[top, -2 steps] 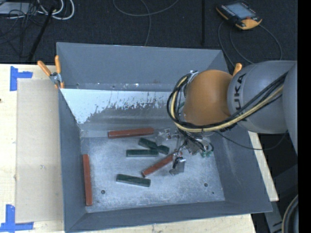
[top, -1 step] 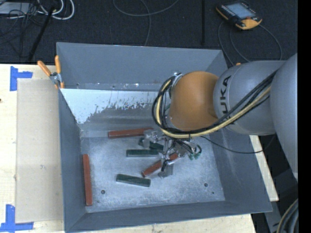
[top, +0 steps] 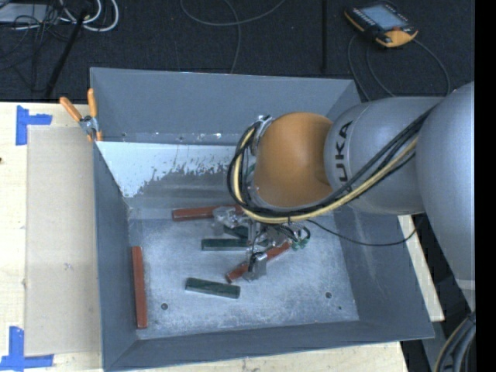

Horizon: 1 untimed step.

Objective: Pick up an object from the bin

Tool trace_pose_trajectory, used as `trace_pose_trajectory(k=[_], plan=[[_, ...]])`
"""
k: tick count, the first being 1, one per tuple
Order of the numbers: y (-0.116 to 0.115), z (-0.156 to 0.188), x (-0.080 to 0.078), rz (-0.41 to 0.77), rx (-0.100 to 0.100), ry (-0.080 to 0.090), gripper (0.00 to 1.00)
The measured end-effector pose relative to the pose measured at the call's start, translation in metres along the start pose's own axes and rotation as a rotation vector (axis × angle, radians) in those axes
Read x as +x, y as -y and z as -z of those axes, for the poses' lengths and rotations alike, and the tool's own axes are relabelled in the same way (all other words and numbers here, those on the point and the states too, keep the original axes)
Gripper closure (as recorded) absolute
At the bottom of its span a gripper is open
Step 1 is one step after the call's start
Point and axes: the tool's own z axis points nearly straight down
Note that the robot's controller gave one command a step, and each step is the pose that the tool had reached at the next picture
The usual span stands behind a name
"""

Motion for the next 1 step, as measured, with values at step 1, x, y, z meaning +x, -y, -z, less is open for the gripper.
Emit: trace_pose_trajectory(k=[1], plan=[[-0.0106, -0.0303, 0.021, 0.331, -0.003, -0.003, 1.0]])
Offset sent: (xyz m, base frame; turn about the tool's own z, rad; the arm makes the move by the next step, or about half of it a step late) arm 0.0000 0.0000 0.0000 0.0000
